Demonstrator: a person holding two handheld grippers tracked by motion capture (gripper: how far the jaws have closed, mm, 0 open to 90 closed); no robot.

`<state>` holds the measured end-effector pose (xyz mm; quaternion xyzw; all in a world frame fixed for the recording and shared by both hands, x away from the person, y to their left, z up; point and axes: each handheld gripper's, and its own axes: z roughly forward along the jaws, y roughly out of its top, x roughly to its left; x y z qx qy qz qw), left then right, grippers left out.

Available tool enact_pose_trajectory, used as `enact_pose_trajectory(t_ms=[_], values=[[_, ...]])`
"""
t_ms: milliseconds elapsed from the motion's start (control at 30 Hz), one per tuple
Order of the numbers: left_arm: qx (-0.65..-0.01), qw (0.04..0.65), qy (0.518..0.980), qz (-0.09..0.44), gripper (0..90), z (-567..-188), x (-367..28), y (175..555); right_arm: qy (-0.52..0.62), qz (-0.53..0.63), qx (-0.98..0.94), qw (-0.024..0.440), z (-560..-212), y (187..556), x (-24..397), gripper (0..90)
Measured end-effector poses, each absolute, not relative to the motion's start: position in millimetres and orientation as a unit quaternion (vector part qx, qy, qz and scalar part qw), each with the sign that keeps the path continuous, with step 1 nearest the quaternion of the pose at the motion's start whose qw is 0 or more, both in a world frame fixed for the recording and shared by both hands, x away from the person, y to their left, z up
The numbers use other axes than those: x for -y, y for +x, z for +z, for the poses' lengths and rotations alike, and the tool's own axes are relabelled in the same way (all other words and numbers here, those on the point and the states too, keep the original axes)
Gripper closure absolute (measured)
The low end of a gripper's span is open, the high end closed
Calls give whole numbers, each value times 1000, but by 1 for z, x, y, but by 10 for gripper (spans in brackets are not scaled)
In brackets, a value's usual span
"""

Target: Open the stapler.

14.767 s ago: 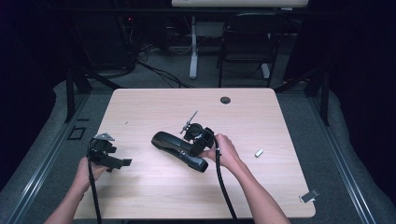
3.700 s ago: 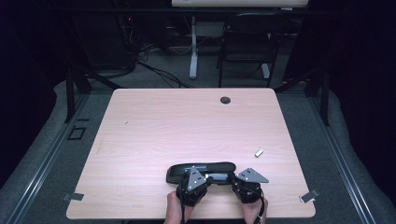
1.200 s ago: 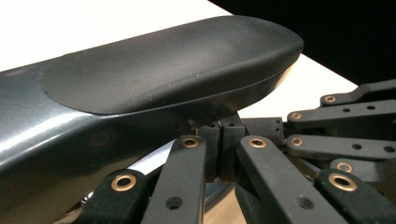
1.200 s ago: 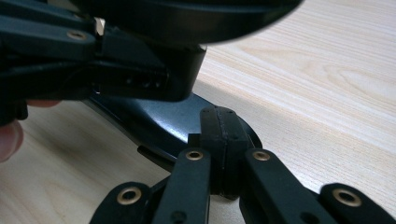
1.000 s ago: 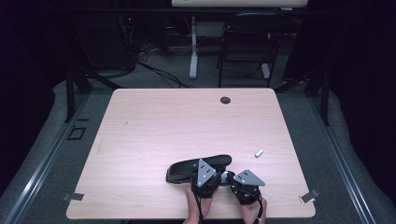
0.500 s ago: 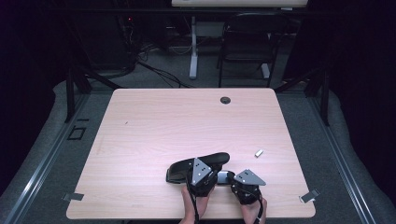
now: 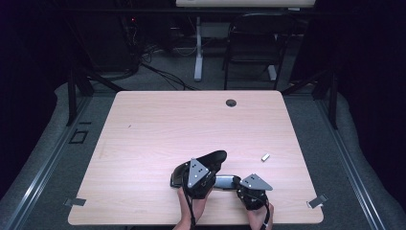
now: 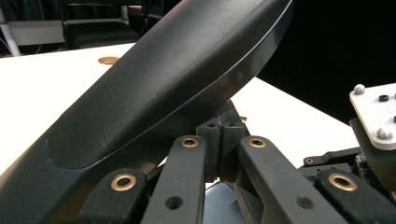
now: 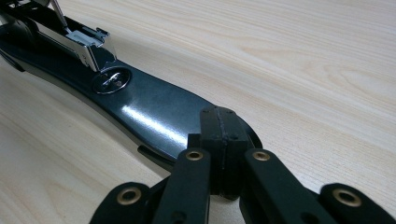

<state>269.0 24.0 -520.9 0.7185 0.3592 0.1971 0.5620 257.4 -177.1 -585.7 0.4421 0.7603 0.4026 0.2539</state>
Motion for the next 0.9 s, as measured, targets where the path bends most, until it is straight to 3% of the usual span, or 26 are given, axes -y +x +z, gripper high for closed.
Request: enact_pose_trajectory(t_ms=[900], values=[[-367,569,705,213,900,-504,-53,269,440,401,-762,254,-586,257,177,900]])
